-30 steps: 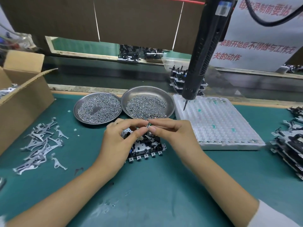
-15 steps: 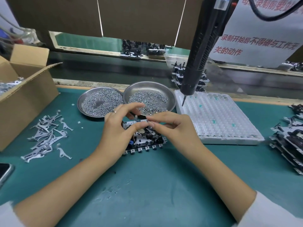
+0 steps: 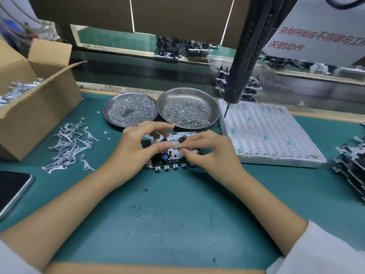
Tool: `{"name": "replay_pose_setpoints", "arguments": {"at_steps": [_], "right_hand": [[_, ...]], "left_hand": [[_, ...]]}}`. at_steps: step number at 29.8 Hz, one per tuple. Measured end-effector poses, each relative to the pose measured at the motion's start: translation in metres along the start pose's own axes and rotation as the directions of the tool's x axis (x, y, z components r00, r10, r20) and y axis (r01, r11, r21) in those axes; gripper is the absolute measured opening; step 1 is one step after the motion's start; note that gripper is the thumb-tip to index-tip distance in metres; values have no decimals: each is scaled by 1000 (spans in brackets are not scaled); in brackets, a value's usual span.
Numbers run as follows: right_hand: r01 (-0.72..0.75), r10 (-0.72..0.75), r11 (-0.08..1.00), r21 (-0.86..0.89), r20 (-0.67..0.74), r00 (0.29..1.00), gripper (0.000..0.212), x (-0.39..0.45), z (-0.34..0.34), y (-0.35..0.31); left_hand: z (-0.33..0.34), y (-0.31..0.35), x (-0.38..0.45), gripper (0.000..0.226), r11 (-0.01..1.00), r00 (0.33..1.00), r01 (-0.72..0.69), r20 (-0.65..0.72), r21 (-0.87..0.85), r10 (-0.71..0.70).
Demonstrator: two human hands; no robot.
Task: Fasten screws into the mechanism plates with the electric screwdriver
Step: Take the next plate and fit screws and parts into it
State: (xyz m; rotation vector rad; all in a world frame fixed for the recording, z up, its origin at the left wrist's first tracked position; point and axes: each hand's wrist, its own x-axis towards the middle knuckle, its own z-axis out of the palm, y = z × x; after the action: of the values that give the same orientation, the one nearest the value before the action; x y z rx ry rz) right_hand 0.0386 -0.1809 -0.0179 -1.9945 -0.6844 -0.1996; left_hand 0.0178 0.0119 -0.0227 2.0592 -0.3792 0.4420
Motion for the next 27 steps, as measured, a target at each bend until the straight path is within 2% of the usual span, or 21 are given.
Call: {"name": "replay_pose_setpoints", "arguments": {"at_steps": [4,9,14,19,22,25,27], "right_hand": [[126,-115,981,-150,81,990,14,-2,2,2],[147,-134,974,-174,89,987,14,-2,2,4],[188,-171,962,-196,102,980,14,-2,4,5],[301,-273,915,-268,135,952,13,-1,4,5],[338,-292,902,-270,194,936,16,-1,1,6],[306,-258,923,-235,216,942,17,-1,-1,6],[226,-193,957,-183,180,964,18,-1,-2,6]], "left_hand": [[-3,-1,-4,13,988,988,95,-108,-125,-108],[4,2,-5,20,986,980,148,-125,-82,-158],[3,6,-6,14,989,976,146,-158,-24,-148],[4,13,-9,12,993,995,45,-94,111,-34],[5,16,-12,29,978,999,-33,6,207,33],[7,17,-15,41,955,998,-59,52,291,46],[10,17,-16,42,946,998,-48,59,320,30]]}}
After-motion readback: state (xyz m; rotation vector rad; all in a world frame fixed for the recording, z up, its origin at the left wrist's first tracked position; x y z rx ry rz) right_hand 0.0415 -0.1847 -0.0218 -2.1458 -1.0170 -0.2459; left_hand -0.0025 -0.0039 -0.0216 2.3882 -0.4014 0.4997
